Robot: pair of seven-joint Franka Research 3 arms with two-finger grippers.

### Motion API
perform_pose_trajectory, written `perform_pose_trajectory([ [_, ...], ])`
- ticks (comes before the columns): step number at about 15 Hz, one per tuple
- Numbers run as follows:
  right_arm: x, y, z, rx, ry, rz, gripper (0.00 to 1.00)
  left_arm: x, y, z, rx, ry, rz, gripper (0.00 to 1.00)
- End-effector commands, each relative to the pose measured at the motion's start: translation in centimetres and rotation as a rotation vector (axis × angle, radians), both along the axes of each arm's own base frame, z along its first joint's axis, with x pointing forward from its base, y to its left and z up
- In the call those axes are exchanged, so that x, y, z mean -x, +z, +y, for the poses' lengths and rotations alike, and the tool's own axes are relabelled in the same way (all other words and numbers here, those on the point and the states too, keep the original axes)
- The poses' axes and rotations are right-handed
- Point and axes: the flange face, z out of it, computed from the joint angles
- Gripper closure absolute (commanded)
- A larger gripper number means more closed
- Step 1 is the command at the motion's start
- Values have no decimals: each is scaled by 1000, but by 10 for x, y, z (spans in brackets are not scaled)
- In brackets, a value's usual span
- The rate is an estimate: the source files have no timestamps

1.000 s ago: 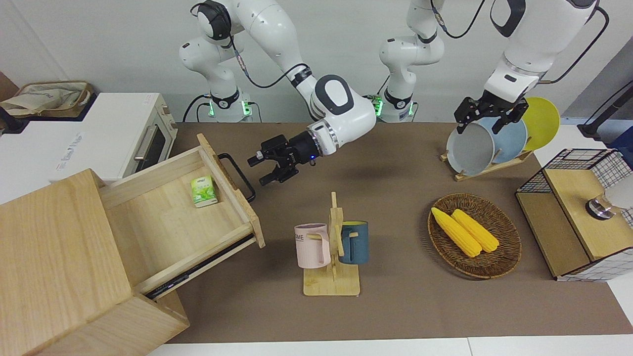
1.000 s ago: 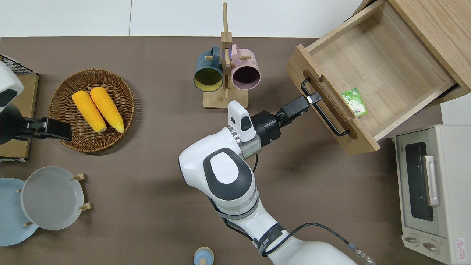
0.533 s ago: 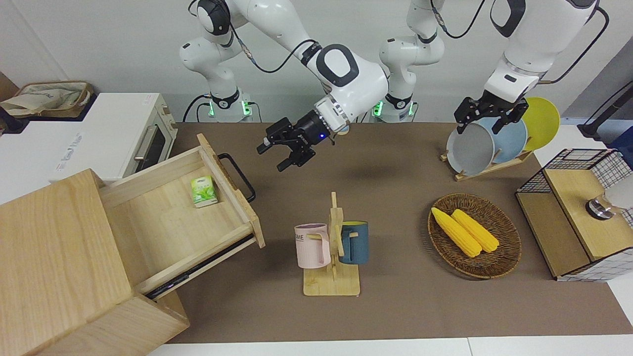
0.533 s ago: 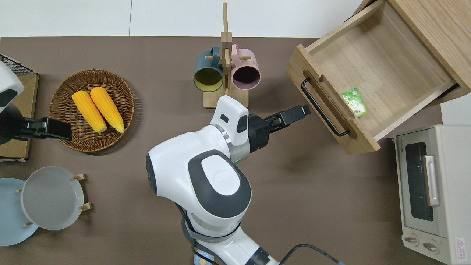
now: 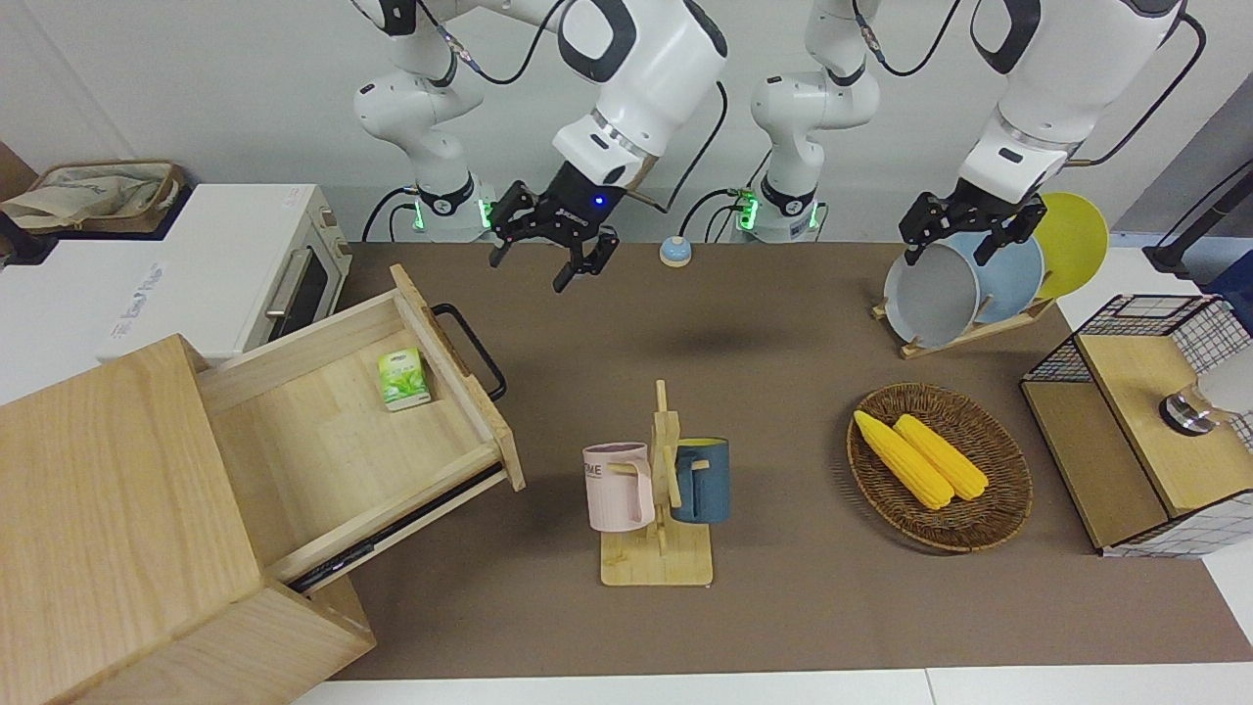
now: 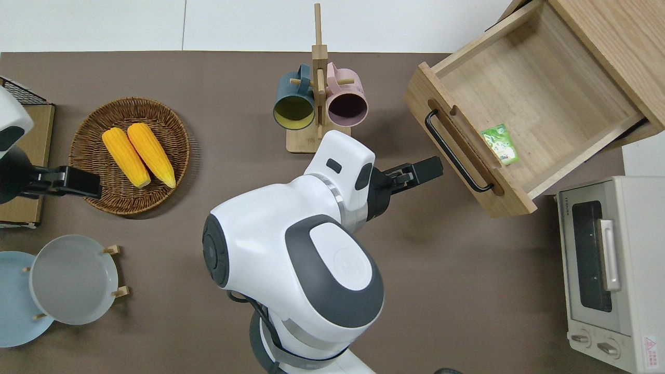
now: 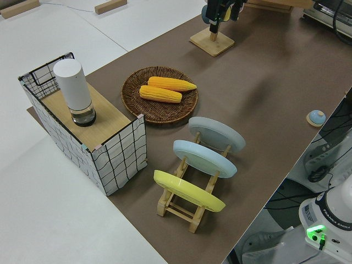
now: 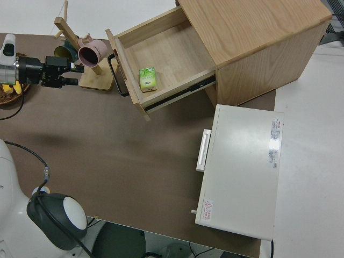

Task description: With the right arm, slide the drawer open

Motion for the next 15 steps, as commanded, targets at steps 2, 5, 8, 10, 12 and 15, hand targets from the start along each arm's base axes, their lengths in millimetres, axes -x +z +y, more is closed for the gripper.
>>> perform_pose_trajectory([
  [2, 1, 51, -58, -214, 2, 58, 19, -2, 4, 1, -16, -10, 5, 7],
  [5, 1, 78, -103, -326, -13, 89, 19, -2, 3, 1, -16, -10, 6, 5],
  [8, -2, 98, -157, -447, -21, 119, 19, -2, 3, 1, -16, -10, 6, 7],
  [10, -5, 104, -189, -514, -22, 137, 19, -2, 3, 1, -16, -10, 6, 7],
  [12, -10, 102, -224, -570, -23, 171, 19, -2, 4, 1, -16, -10, 5, 7],
  [15, -18, 91, -275, -599, -1, 212, 17, -2, 3, 1, -16, -10, 6, 7],
])
